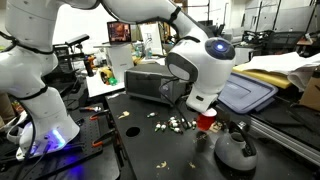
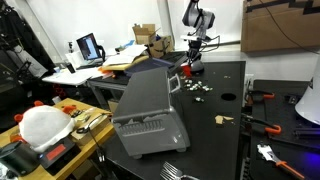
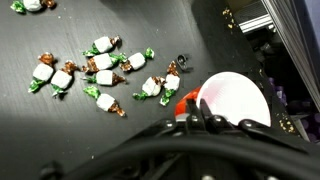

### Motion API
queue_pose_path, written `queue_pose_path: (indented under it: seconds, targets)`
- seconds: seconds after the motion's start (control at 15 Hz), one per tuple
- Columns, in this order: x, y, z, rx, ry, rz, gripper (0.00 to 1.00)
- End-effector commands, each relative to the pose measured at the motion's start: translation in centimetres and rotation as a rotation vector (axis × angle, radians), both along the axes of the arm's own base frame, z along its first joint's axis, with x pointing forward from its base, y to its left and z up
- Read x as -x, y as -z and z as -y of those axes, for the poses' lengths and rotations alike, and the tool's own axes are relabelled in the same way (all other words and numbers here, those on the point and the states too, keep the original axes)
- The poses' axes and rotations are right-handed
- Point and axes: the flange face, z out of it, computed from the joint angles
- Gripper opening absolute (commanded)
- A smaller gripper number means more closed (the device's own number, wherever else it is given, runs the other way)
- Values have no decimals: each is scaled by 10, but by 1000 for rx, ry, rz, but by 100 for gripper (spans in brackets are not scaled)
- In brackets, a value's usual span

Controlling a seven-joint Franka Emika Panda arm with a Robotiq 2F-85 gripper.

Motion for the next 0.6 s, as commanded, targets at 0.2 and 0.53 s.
queue_pose_path:
  seconds: [0.2,0.53]
  targets:
    - [8,1,0,-60,37,6,1]
    - [12,3,-4,-55,32,10,36]
